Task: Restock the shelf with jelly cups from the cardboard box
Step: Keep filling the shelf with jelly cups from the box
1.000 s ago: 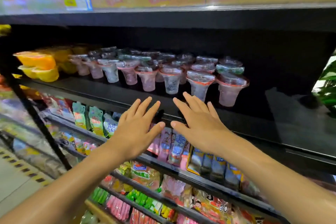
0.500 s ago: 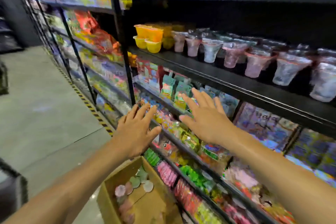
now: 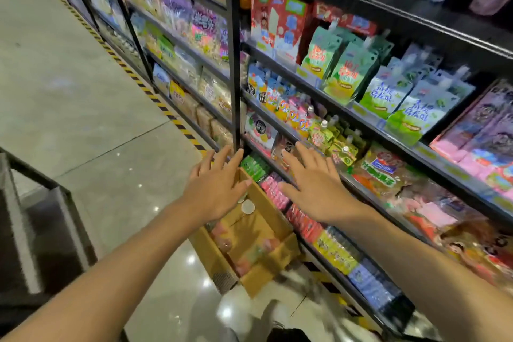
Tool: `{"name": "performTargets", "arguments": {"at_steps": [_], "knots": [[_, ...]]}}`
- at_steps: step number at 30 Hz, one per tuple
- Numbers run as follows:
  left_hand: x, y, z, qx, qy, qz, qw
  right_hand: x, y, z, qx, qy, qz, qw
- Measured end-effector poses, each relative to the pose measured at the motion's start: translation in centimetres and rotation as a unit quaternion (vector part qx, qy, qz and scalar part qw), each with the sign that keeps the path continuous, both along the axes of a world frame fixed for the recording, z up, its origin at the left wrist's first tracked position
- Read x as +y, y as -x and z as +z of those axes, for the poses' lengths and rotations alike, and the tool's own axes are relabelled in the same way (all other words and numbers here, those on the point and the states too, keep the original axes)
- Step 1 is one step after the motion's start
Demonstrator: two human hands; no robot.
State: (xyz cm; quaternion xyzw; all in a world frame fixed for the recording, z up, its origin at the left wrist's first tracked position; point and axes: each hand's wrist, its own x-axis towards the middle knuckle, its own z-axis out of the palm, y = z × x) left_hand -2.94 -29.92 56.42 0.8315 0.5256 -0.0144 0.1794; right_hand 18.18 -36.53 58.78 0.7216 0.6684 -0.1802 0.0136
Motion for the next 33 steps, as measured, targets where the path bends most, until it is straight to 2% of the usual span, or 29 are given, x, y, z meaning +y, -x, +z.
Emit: {"name": "performTargets", "arguments": {"at_steps": [8,15,25,33], "knots": [[5.7,0.6,-5.9,-0.012,0.055,0.082,0.995,9.4,0.4,-7.9,0.031,0.017,0.027,0.999],[12.3,-0.3,-15.8,0.012,0.073,0.121,0.99,18.6,0.4,-19.8,0.021,0.028,0.075,0.997],[20.9,-2.9,-43.0,0.039,0.14,0.087,0.985,23.9,-0.3,-46.6,0.072,0.089,-0.004,0.993],[27.1,-4.6,-65.3,0.03,0.112,0.052,0.992,27.2,0.2,-67.2,0.055,0.084,-0.042,0.994]]}}
